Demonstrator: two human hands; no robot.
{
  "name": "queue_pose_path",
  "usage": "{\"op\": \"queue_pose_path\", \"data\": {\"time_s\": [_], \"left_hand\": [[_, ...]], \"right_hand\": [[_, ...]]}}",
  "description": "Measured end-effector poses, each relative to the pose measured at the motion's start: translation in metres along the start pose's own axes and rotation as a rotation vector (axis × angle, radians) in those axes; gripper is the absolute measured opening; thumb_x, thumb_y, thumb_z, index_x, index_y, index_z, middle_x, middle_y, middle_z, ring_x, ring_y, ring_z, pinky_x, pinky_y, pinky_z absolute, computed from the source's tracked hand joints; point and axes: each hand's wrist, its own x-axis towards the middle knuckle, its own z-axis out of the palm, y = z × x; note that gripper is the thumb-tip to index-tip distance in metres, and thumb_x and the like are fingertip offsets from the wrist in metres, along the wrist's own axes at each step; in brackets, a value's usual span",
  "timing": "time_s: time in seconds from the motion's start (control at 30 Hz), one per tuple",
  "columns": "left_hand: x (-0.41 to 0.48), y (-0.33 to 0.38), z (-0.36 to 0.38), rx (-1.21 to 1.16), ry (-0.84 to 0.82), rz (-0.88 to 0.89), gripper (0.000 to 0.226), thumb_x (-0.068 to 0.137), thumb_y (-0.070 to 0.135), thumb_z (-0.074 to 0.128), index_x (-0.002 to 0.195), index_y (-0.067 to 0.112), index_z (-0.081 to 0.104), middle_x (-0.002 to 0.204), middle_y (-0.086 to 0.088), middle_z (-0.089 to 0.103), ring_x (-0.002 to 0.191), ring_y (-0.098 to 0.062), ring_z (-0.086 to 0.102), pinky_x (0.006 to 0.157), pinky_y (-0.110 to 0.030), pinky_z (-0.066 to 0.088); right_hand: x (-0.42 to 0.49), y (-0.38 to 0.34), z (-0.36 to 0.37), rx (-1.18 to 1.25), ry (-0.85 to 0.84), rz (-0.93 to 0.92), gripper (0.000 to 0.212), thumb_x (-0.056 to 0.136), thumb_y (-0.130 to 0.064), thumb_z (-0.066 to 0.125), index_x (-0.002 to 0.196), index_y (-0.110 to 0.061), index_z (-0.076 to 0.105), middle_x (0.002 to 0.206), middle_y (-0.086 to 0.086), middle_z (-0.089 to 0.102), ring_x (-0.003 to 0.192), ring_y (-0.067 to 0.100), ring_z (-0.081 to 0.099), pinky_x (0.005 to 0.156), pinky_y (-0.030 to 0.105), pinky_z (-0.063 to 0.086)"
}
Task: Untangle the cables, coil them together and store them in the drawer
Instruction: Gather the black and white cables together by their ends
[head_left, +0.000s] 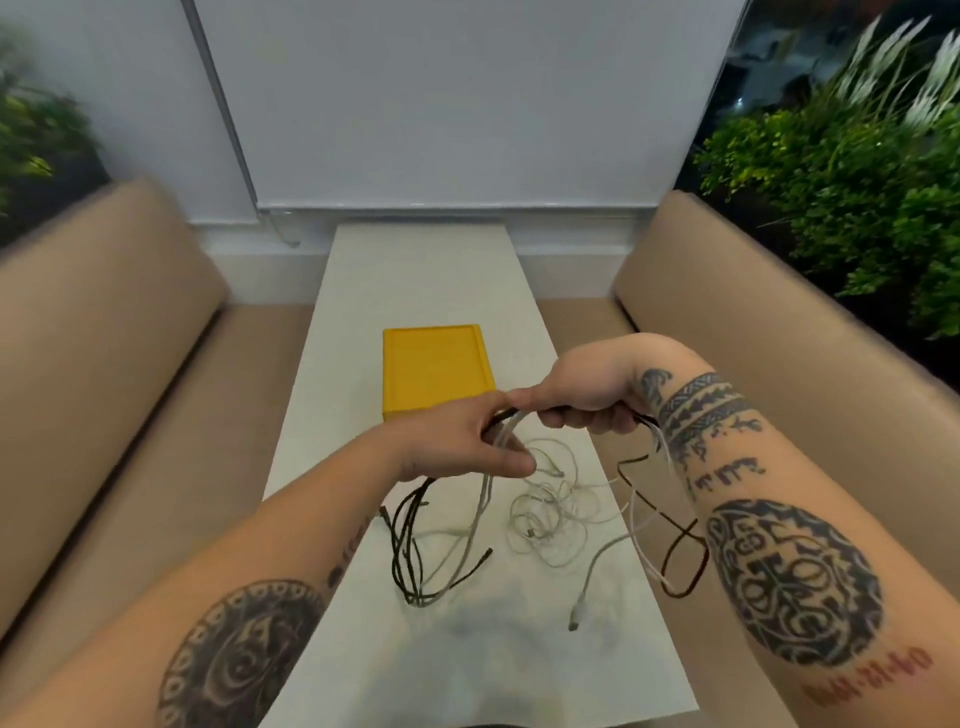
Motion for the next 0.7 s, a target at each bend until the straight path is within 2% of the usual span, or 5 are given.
{"op": "queue_pose_path", "data": {"time_s": [0.1, 0.17, 0.4, 0.6, 0.7], "left_hand": [[-0.005, -0.009, -0.005, -0.015, 0.112, -0.062, 0.016, 0.1, 0.028, 0.06, 0.106, 0.014, 0.066, 0.069, -0.006, 0.052, 0.06, -0.019, 0.052, 0.063, -0.033, 0.052], [-0.015, -0.019, -0.022, -0.004, 0.182, -0.083, 0.021, 0.102, 0.027, 0.057, 0.086, 0.015, 0.064, 0.06, -0.003, 0.041, 0.051, -0.016, 0.038, 0.051, -0.031, 0.037], [-0.039, -0.041, -0.07, 0.293, 0.391, -0.141, 0.024, 0.101, 0.024, 0.056, 0.08, 0.015, 0.063, 0.049, 0.014, 0.042, 0.045, -0.004, 0.035, 0.044, -0.013, 0.029], [-0.053, -0.053, -0.105, 0.293, 0.457, -0.167, 0.025, 0.101, 0.021, 0.057, 0.078, 0.012, 0.062, 0.048, 0.011, 0.037, 0.047, -0.006, 0.031, 0.047, -0.02, 0.027], [-0.064, -0.064, -0.123, 0.289, 0.492, -0.166, 0.028, 0.09, 0.04, 0.063, 0.081, 0.014, 0.067, 0.057, 0.009, 0.043, 0.051, -0.008, 0.034, 0.056, -0.027, 0.029]], "right_hand": [[-0.003, 0.014, -0.011, 0.052, 0.011, -0.054, 0.052, 0.091, -0.069, 0.052, 0.074, -0.02, 0.048, 0.057, -0.005, 0.027, 0.051, 0.016, 0.018, 0.047, 0.028, 0.016], [0.0, 0.033, -0.018, 0.118, 0.035, -0.083, 0.051, 0.092, -0.067, 0.052, 0.075, -0.019, 0.049, 0.057, -0.005, 0.028, 0.051, 0.016, 0.019, 0.047, 0.028, 0.016], [0.021, 0.076, -0.013, 0.266, -0.07, -0.156, 0.047, 0.098, -0.061, 0.045, 0.076, -0.019, 0.044, 0.06, -0.004, 0.023, 0.052, 0.014, 0.017, 0.047, 0.027, 0.019], [0.034, 0.108, -0.013, 0.47, -0.029, -0.19, 0.041, 0.098, -0.057, 0.047, 0.078, -0.022, 0.045, 0.063, -0.005, 0.023, 0.052, 0.012, 0.016, 0.043, 0.023, 0.022], [0.04, 0.125, -0.008, 0.524, 0.007, -0.167, 0.041, 0.093, -0.058, 0.052, 0.078, -0.02, 0.047, 0.062, -0.005, 0.025, 0.049, 0.01, 0.02, 0.042, 0.022, 0.024]]}}
